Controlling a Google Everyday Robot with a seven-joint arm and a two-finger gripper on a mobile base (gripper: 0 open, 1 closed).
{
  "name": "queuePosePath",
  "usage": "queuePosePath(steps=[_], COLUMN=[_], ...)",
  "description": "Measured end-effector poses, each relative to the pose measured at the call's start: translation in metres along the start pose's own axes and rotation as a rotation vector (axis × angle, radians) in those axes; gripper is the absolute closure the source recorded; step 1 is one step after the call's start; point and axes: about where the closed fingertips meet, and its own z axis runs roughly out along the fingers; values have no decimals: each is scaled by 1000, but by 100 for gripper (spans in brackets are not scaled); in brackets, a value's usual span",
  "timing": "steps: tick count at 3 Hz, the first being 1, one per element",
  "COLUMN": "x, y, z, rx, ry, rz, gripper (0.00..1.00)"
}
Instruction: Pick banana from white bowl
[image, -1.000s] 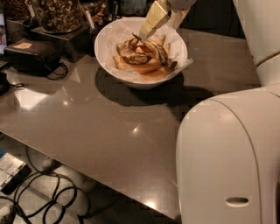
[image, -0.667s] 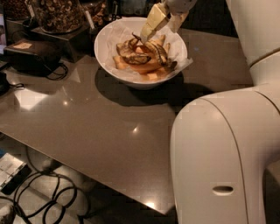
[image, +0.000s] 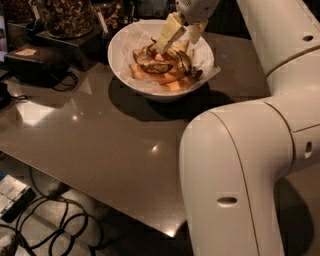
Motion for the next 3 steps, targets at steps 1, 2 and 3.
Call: queuePosePath(steps=[1,2,3], x=[3,9,16], y=[-10,-23,-33], z=[18,31,45], rx=[11,26,36], ry=[32,60,90], rz=[27,51,65], gripper=[38,39,37])
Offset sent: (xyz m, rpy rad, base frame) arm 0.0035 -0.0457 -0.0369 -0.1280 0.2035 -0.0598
